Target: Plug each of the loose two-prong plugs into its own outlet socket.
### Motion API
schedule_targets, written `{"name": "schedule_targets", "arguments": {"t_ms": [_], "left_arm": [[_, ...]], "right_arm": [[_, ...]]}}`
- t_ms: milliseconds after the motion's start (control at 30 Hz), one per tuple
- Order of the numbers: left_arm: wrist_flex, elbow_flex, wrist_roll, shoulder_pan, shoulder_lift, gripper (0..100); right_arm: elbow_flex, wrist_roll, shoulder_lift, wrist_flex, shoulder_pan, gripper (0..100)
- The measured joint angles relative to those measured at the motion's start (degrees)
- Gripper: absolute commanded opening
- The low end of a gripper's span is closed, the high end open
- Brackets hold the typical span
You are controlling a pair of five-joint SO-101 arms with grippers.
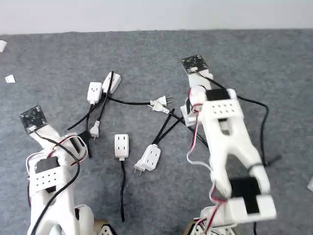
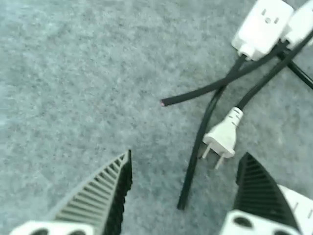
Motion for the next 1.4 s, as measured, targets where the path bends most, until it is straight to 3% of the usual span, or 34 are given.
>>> {"name": "schedule_targets", "arguments": {"t_ms": [233, 633, 867, 967, 1233, 1400], "left_arm": [[-2.02, 0.0, 0.0, -0.26, 0.0, 32], [-3.16, 0.35, 0.0, -0.26, 0.0, 32], [-3.16, 0.35, 0.0, -0.26, 0.0, 32], [-3.16, 0.35, 0.0, -0.35, 0.0, 32], [-3.16, 0.35, 0.0, -0.35, 0.0, 32], [-3.16, 0.35, 0.0, -0.35, 0.0, 32]], "right_arm": [[-3.43, 3.43, 11.52, -1.76, -0.26, 5.8], [-3.25, 10.64, 12.22, 3.34, -0.18, 13.1], [-0.44, 12.04, 12.66, 0.79, -0.18, 8.4], [-0.18, 12.57, 14.77, 0.53, 0.0, 0.9], [-0.18, 11.25, 14.07, 1.05, 4.75, 0.9], [-0.18, 11.25, 3.96, 7.3, 6.51, 0.9]]}}
